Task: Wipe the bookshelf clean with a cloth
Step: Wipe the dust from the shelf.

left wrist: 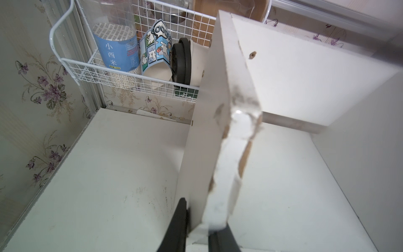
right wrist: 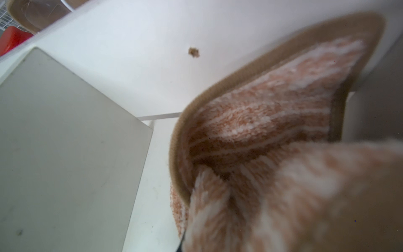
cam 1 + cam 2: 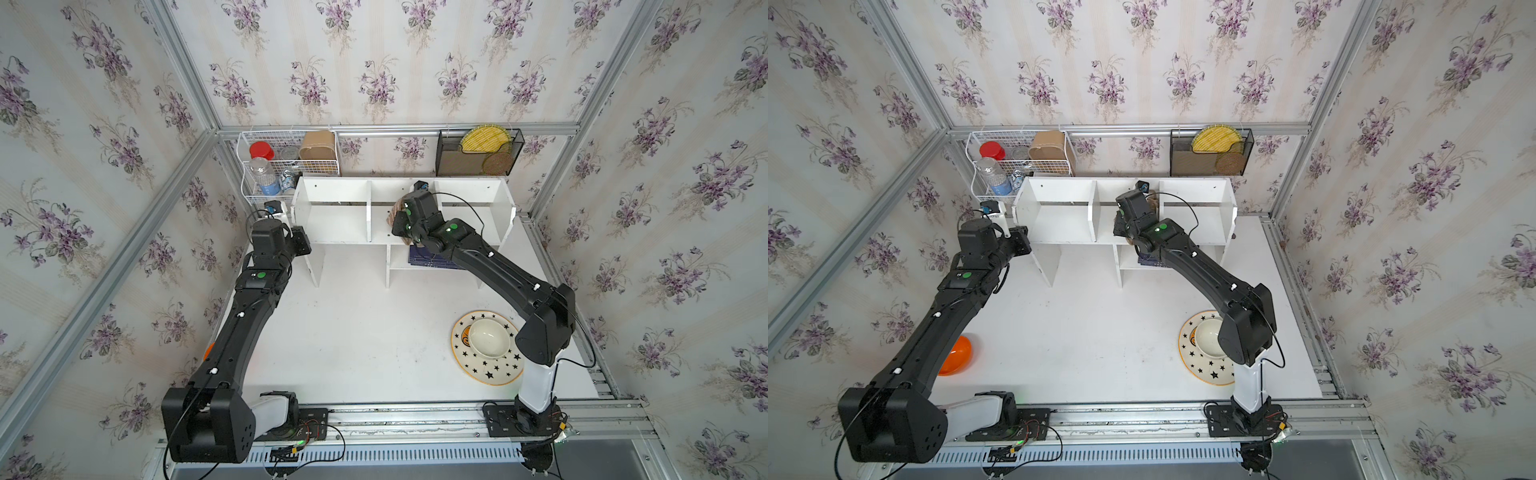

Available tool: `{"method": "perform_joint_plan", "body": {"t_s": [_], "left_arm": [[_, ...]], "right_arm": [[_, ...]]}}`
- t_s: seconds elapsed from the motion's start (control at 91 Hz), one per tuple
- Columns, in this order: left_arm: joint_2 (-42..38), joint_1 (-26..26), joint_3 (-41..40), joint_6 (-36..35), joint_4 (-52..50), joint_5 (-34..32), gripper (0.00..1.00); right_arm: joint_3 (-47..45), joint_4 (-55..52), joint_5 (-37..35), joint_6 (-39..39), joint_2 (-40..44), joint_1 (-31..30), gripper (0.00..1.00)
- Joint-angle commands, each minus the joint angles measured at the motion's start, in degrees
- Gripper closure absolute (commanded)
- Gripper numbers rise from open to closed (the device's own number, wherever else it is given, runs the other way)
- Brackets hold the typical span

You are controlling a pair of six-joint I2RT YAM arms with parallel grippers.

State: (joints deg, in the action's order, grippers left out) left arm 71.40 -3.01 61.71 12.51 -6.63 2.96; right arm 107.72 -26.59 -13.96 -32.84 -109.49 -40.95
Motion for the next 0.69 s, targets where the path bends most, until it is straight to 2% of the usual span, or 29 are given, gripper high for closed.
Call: {"method": "perform_joint_plan", "body": {"t_s": [0.0, 0.132, 0.473, 0.681], "left_arm": [[0.3, -0.1, -0.4, 7.0, -1.8, 5.7, 1.0], [0.3, -0.1, -0.5, 7.0, -1.7, 5.8, 1.0], [0.1, -0.1, -0.5, 6.8, -2.0, 5.6, 1.0], [-0.1, -0.1, -0.4, 6.7, -2.1, 5.8, 1.0]], "right_arm": [[1.1, -0.3, 0.9, -0.4, -0.9, -0.5, 1.0], [1.8, -0.5, 1.2, -0.1, -1.6, -1.5, 1.0], [0.6, -2.4, -3.1, 0.5, 0.6, 0.0, 1.0], [2.1, -2.2, -0.4, -0.2, -0.9, -0.2, 1.0]]}}
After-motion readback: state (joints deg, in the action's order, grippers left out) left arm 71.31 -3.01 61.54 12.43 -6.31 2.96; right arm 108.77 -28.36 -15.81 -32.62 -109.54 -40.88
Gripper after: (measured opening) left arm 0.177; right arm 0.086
